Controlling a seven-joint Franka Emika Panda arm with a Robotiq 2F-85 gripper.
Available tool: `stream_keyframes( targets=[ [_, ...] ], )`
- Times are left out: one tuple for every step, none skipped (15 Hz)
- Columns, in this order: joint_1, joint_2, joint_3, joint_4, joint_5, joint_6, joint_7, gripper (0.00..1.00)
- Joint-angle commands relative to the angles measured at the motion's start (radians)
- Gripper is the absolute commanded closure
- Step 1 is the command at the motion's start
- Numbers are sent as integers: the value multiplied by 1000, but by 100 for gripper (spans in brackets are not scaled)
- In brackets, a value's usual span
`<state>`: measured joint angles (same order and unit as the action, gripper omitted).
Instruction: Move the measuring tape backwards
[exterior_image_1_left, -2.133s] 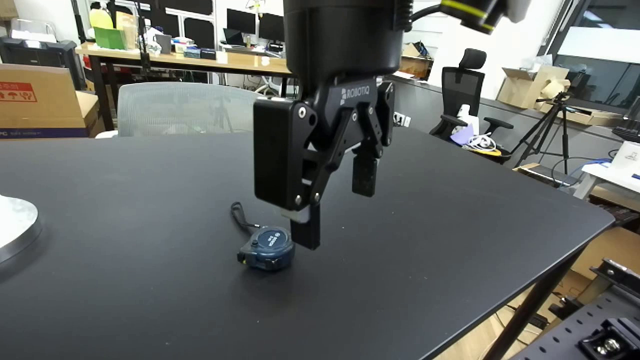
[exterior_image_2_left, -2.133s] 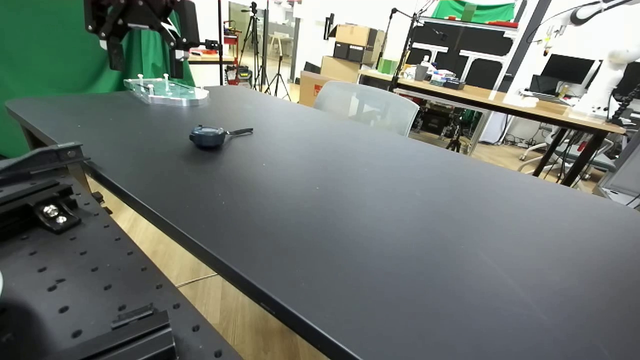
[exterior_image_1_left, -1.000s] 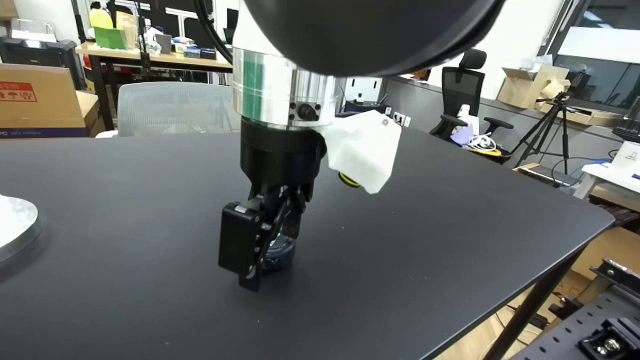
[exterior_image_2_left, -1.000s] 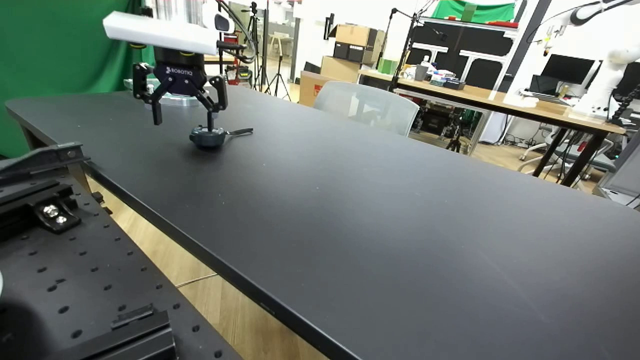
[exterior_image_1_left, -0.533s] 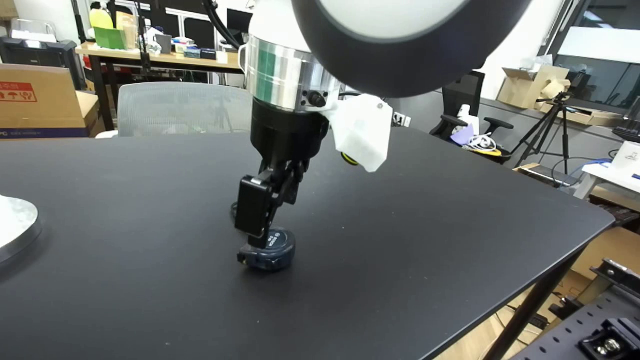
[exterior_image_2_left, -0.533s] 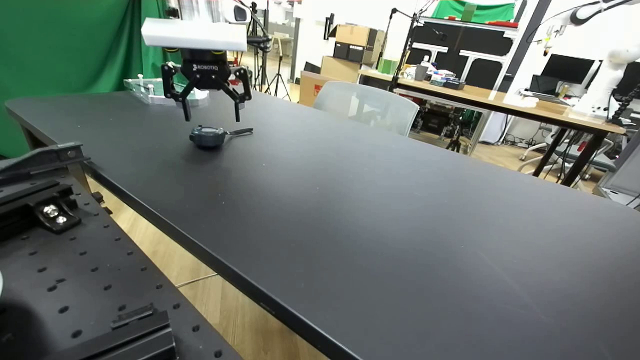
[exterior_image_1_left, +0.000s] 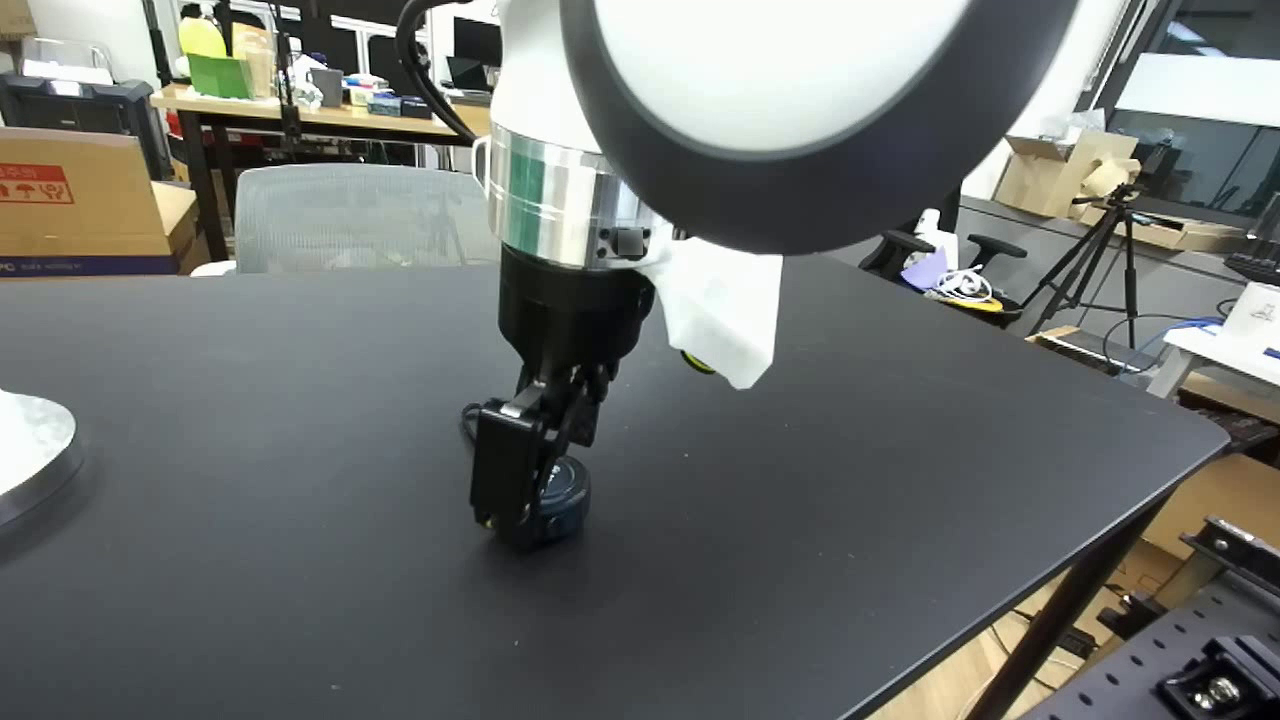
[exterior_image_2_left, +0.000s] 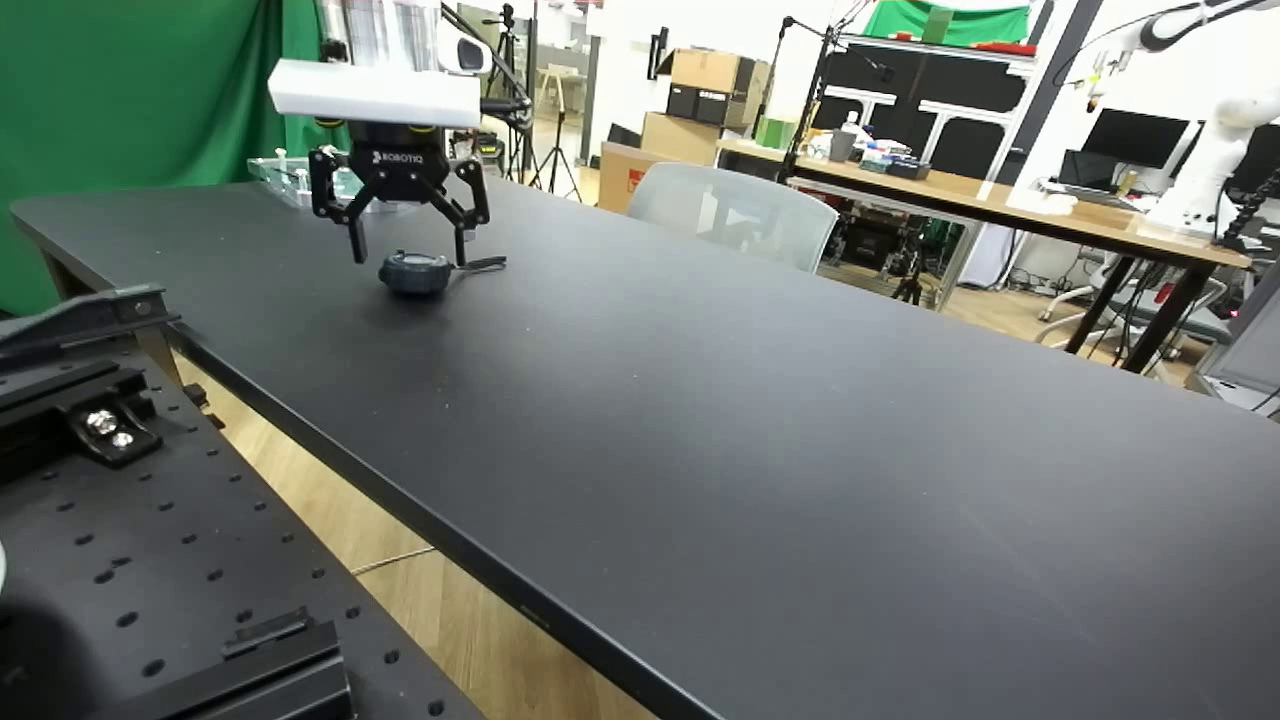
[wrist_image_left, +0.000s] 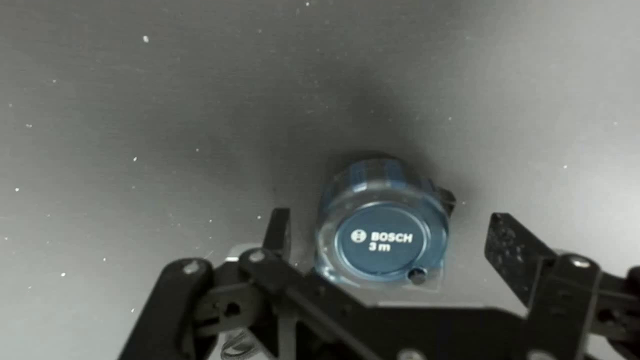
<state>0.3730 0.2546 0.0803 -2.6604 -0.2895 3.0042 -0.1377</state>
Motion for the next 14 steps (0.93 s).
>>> stream_keyframes(
  targets=[
    [-4, 33, 17, 17, 20, -1, 6, 0],
    [-3, 41, 18, 19, 23, 1, 7, 0],
    [-4, 49, 23, 21, 29, 2, 5, 0],
    [-4, 56, 28, 23, 35, 2, 5, 25],
    [1, 59, 27, 24, 32, 5, 7, 26],
    [0, 62, 29, 26, 33, 8, 6, 34],
    [1, 64, 28, 28, 30, 10, 8, 40],
    [1, 65, 28, 30, 30, 10, 9, 47],
    [3, 64, 25, 33, 28, 10, 10, 55],
    [4, 62, 24, 35, 27, 8, 12, 56],
    [8, 60, 20, 38, 25, 5, 15, 56],
    [9, 60, 20, 43, 25, 3, 16, 56],
    [13, 62, 18, 51, 23, -1, 19, 56],
    [18, 68, 16, 64, 23, -5, 21, 56]
  ],
)
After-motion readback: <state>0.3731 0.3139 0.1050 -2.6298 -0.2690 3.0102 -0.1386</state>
